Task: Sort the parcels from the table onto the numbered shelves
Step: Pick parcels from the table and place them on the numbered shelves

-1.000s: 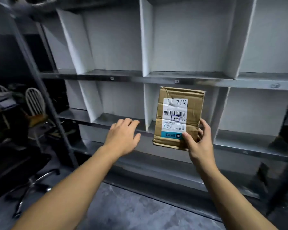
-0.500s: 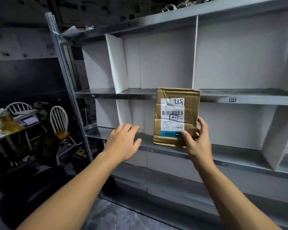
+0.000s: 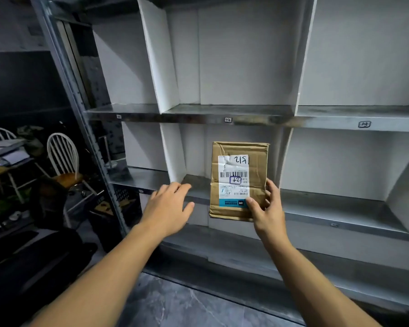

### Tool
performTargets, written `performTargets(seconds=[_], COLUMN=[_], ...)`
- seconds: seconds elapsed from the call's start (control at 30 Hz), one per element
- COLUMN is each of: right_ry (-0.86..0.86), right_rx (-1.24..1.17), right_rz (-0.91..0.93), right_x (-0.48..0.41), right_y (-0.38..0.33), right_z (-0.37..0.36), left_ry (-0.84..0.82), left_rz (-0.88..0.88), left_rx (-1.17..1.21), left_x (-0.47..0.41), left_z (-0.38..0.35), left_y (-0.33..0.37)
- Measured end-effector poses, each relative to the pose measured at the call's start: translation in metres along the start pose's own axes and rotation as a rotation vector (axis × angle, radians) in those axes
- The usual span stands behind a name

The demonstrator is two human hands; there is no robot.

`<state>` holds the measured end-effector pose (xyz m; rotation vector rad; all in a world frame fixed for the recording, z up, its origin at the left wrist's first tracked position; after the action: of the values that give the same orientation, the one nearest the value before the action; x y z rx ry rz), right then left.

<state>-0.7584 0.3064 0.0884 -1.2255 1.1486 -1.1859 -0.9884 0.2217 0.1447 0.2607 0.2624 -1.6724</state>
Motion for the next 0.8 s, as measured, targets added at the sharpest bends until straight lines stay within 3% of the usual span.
performTargets(seconds=[0.43,0.8], right_ry=[-0.154,-0.389], right_rx=[0.001,0.068], right_rz=[-0.068,-0.07], right_x=[-0.151,-0.159], right_y=[0.054,0.095], right_z=[-0.119,-0.226], left_ry=[-0.071,-0.14], left_rz=[0.048,0.291], left_rx=[-0.003,0.043], left_x=[-0.101,-0.051], left_z=[-0.093,-0.136], left_y=[-0.123,-0.272])
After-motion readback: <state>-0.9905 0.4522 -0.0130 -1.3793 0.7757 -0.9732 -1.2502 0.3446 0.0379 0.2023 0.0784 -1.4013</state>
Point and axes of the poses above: each hand's wrist, its own x-axis away from the middle knuckle, its own z-axis out of the back of the hand, y = z × x, the point moved 5 cm from there along -x, towards the middle knuckle, and after that the axes turned 15 degrees about -z, right-handed, at the moved point
